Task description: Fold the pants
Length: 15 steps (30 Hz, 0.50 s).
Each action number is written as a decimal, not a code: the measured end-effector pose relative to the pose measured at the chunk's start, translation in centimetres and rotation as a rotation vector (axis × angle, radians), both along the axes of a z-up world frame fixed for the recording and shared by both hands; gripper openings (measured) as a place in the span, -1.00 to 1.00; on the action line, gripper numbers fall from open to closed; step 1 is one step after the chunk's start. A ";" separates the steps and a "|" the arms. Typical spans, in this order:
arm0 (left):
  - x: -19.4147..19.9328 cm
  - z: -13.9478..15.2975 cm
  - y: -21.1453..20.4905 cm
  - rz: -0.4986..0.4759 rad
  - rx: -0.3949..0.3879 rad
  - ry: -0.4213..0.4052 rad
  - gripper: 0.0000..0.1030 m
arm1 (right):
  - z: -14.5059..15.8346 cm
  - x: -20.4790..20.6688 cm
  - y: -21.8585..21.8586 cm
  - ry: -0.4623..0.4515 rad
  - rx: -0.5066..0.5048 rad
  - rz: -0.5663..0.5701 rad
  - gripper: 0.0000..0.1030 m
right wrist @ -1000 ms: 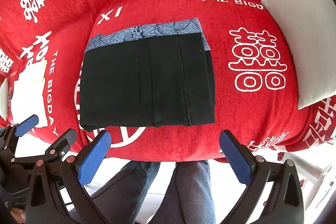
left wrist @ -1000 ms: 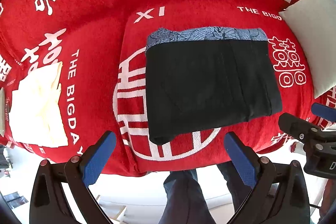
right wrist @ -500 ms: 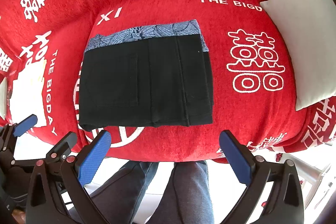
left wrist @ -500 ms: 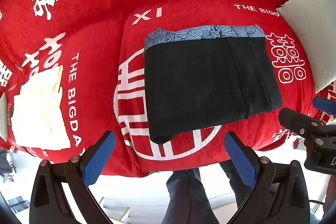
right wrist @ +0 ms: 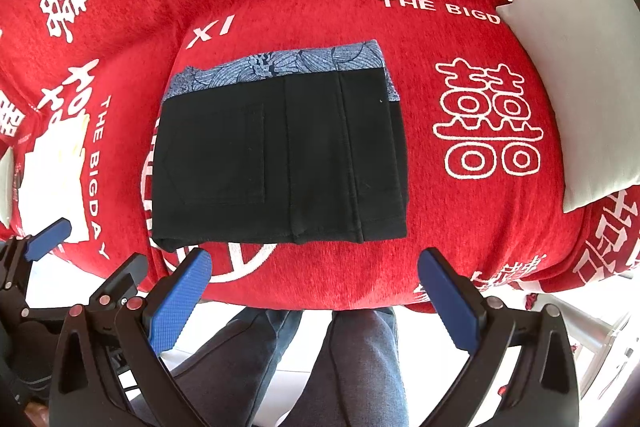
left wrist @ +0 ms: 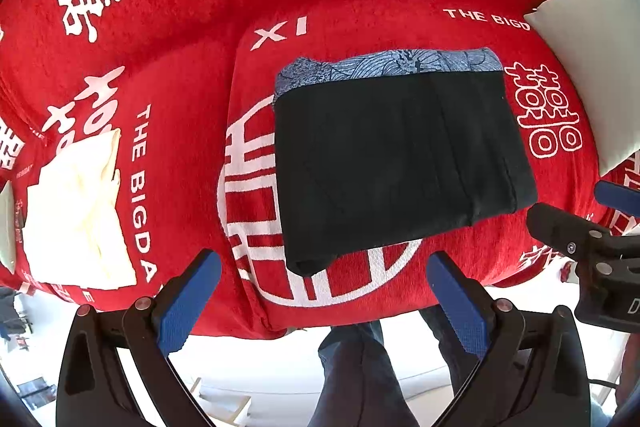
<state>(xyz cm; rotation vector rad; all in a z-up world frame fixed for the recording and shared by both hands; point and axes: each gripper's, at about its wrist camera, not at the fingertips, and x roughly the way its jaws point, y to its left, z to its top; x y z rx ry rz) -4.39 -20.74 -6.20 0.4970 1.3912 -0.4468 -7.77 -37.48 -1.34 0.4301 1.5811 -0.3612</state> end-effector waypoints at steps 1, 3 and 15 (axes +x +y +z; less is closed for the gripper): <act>0.0 0.0 0.0 -0.001 0.000 0.001 1.00 | 0.0 0.0 0.0 0.000 0.000 0.000 0.99; 0.0 -0.1 -0.1 -0.004 0.002 0.002 1.00 | 0.0 0.1 0.0 0.000 -0.001 -0.001 0.99; -0.1 -0.3 -0.2 -0.002 0.003 0.009 1.00 | -0.3 0.3 -0.1 0.005 -0.001 0.004 0.99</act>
